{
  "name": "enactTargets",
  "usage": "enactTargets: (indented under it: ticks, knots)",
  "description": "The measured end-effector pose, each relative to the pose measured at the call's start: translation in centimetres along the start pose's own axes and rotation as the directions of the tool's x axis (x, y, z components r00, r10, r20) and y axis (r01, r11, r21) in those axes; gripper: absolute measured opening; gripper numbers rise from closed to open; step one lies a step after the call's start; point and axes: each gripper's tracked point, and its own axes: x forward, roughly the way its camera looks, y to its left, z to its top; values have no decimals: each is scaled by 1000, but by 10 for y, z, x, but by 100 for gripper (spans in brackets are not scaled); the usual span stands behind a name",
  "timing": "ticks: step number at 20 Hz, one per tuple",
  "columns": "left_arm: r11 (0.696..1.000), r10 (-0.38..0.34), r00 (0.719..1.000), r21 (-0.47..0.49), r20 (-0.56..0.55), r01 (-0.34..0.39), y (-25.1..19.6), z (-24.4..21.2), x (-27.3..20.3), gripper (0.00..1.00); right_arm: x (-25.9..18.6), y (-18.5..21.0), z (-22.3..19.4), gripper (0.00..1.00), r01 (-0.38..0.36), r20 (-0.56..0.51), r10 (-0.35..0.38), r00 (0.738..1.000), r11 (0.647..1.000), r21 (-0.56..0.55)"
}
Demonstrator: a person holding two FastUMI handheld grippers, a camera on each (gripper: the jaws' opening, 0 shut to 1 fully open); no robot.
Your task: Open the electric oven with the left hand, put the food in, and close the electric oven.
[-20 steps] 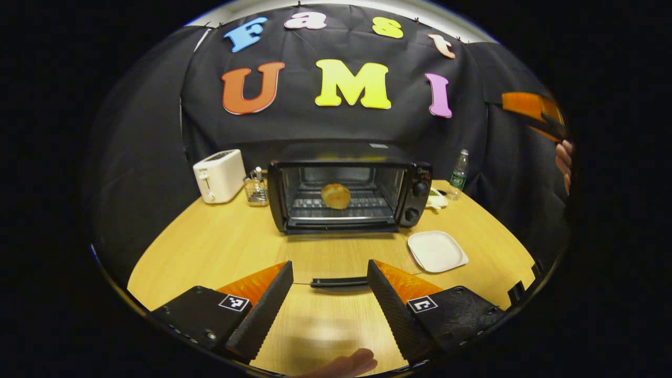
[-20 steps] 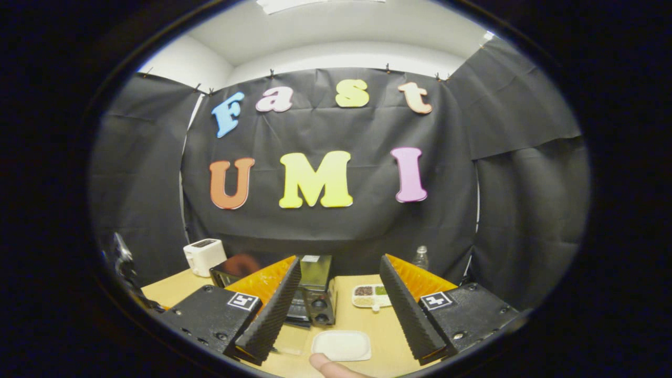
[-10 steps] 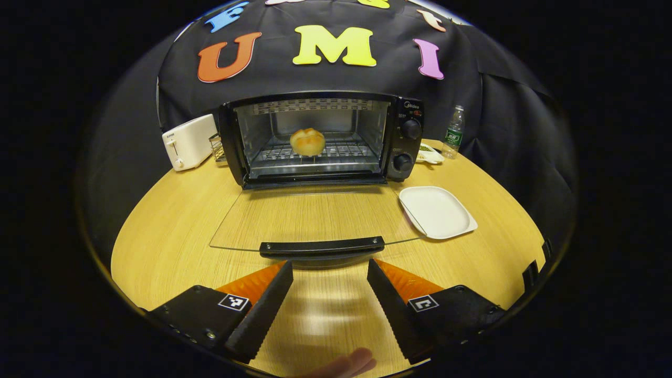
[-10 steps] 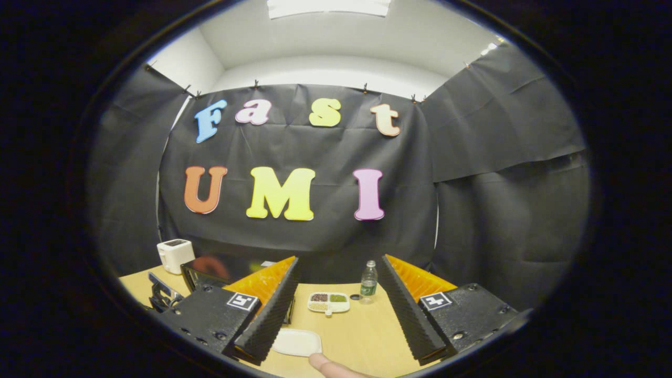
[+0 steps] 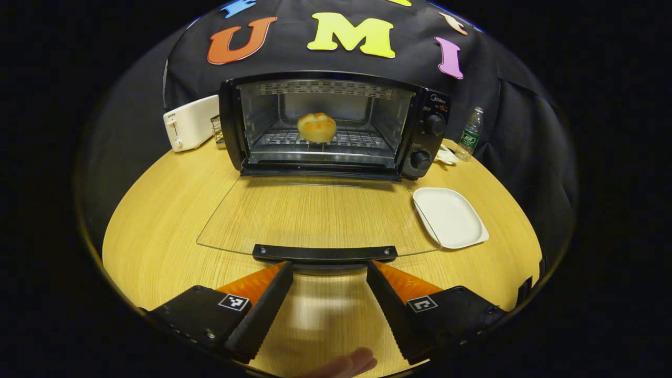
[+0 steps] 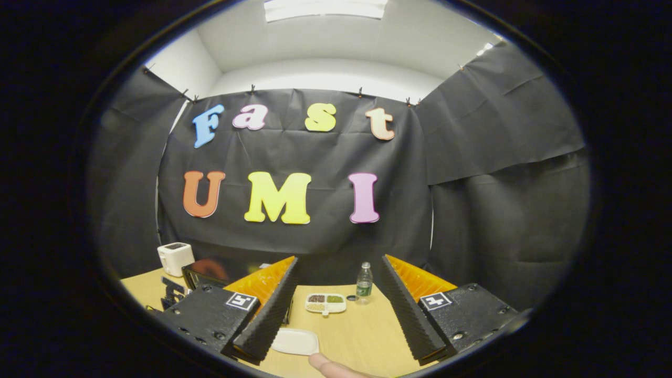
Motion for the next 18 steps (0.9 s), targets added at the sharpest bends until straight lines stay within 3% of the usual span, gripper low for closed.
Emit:
enactTargets:
  ticks: [3, 7, 11, 15, 18]
  knots:
    - [1000, -4, 1000, 9, 16, 3, 0, 7, -4, 93, 0, -1, -2, 95, 3, -4, -3, 1000, 1000, 3]
    - [998, -18, 1000, -62, 23, 20, -2, 23, -12, 94, 1, 1, -3, 95, -1, -11, 1, 1000, 1000, 0]
    - [999, -8, 998, -39, 62, 11, -3, 40, -21, 92, 0, -4, -3, 98, 9, -9, -9, 1000, 1000, 0]
    - [999, 41, 988, 18, 150, -45, 6, 69, -31, 93, -2, -6, -3, 95, 9, -9, -9, 1000, 1000, 4]
    - [999, 34, 982, 2, 188, -35, 6, 90, -34, 94, -1, -7, -4, 95, 7, -12, -7, 1000, 1000, 6]
